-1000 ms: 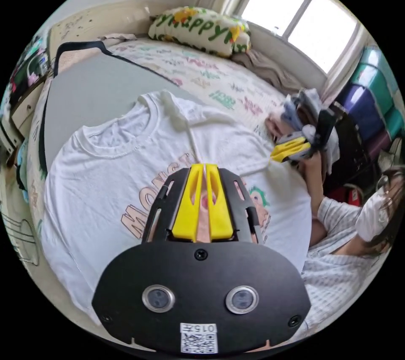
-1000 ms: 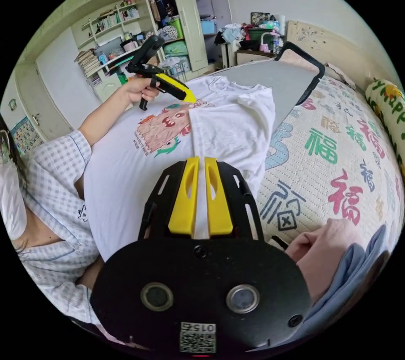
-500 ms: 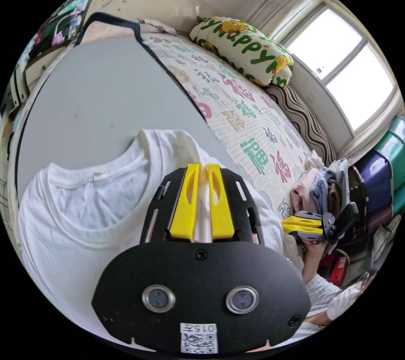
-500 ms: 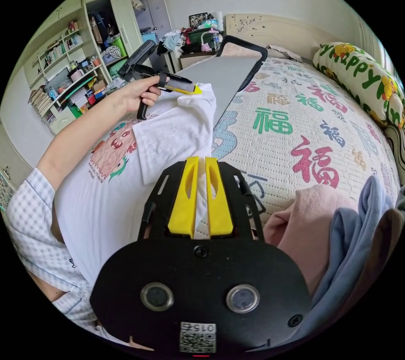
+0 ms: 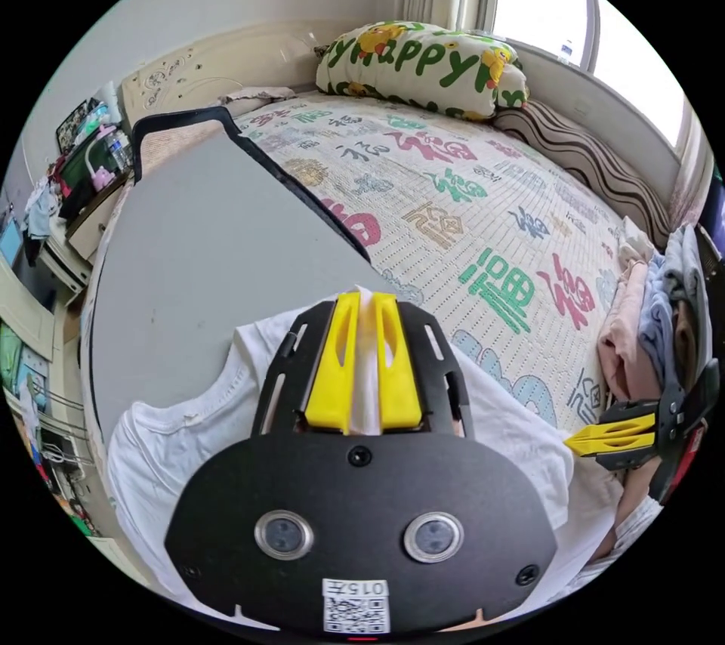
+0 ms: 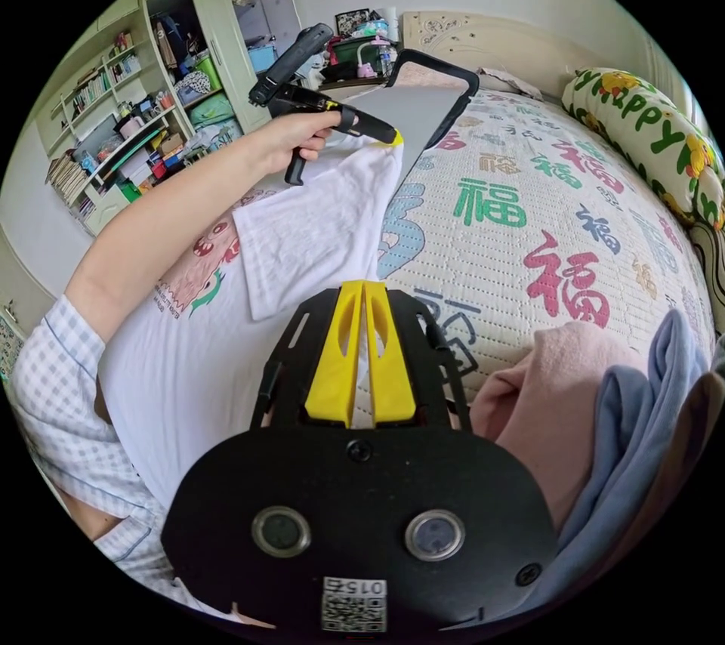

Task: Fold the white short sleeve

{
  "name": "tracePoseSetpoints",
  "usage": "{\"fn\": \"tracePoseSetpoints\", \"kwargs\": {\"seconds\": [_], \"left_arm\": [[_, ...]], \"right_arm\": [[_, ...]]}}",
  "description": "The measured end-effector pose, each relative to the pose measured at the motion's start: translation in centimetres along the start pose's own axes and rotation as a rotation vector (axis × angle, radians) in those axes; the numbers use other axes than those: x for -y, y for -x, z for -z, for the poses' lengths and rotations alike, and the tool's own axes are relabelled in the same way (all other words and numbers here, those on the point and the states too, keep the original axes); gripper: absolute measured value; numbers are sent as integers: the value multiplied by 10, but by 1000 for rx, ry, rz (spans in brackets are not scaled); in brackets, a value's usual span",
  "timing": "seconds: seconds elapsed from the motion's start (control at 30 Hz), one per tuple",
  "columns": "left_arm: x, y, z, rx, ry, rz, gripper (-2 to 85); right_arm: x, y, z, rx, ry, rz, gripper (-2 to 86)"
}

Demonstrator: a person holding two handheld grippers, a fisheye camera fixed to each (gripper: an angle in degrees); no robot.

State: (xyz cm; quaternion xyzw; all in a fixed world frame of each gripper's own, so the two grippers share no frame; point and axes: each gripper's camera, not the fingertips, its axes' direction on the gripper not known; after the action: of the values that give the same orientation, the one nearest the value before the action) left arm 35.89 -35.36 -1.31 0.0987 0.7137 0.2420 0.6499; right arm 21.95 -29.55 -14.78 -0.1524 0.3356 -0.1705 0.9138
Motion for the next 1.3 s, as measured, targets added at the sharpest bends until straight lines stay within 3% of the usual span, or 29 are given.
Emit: {"fn": "tracePoseSetpoints", "kwargs": {"seconds": [0.3,0.43,0.57,0.77,1.07,1.3], "left_arm": [[-35,45,42,49,-140,96,83],[-50,66,60,-51,-164,120,80],[-82,57,64,-291,-59,5,81],[-121,42,104,-376,31,-138,80],[-166,41,115,-356,174,-207,68],[-191,58,126,-316,146,-191,30]], "right_arm": [[-1,0,-1,-8,11,7,-5],[-1,-1,0,-10,10,7,-5],[-3,-5,8,-21,-16,-25,-5],[-9,-2,28,153,-158,43,1],[0,23,4,-7,0,130,2],[0,9,8,62,-3,100,-3]]}}
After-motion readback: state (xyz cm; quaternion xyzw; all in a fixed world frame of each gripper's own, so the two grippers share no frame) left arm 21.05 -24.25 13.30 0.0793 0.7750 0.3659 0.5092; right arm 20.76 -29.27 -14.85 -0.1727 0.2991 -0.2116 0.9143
